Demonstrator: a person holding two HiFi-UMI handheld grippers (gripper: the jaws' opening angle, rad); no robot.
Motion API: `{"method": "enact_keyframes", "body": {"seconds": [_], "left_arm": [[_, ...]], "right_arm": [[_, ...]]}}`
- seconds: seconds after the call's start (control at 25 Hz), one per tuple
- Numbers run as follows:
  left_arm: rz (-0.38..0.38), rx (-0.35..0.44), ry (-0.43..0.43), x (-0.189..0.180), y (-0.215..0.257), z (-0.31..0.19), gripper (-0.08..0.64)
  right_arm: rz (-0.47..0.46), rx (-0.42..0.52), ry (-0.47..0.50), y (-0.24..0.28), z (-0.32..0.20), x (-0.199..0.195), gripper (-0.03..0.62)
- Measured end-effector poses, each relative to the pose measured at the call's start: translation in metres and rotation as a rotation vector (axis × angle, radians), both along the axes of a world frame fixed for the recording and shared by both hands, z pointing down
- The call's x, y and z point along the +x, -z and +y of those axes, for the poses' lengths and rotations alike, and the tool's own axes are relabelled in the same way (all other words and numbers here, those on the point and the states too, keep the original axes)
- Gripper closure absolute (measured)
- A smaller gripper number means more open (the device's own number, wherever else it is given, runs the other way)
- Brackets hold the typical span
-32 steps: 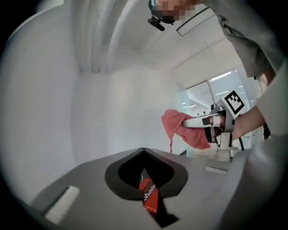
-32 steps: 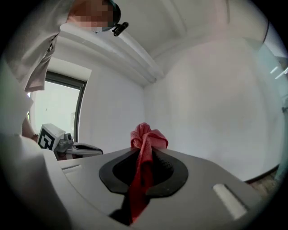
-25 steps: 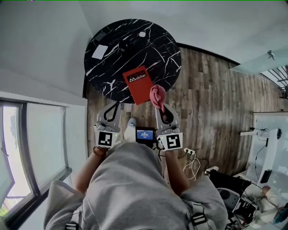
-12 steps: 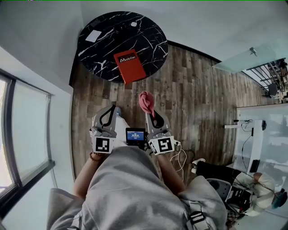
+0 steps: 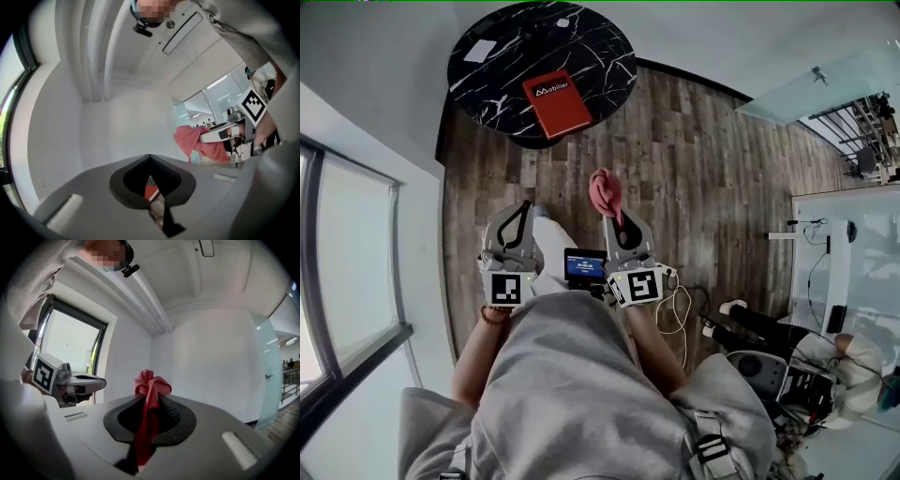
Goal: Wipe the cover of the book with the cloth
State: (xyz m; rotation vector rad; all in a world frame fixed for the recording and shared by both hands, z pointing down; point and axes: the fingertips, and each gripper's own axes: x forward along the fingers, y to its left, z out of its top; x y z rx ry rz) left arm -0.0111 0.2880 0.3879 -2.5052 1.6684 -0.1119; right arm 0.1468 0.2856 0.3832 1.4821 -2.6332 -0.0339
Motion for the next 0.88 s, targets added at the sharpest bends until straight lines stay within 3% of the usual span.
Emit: {"method": "enact_keyframes", "body": {"seconds": [0.08, 0.24, 0.4, 0.48, 0.68, 0.88], "left_arm": [[-0.011, 0.042, -0.009, 0.008, 0.003, 0.008, 0.563], [-0.013, -0.026, 0.031, 0.020, -0.008, 0.019, 0.563], [-0.032, 0.061, 0.096, 0.032, 0.013, 0.011, 0.563], [-0.037, 0.003, 0.140, 0.042, 0.008, 0.009, 0.563], [-0.043, -0.037, 0.196, 0.079, -0.001, 0.023, 0.563], [-0.071, -0.022, 0.145, 0.136, -0.008, 0.023, 0.563]], "right_arm": [[-0.007, 0.005, -0.005, 0.000, 0.008, 0.007, 0.540], [-0.008, 0.000, 0.029, -0.006, 0.010, 0.019, 0.540], [-0.012, 0.007, 0.100, -0.001, -0.003, 0.031, 0.540], [-0.021, 0.016, 0.131, 0.004, -0.008, 0.041, 0.540], [-0.031, 0.029, 0.190, 0.007, -0.006, 0.072, 0.540], [-0.035, 0.026, 0.173, -0.001, -0.011, 0.121, 0.540]]}}
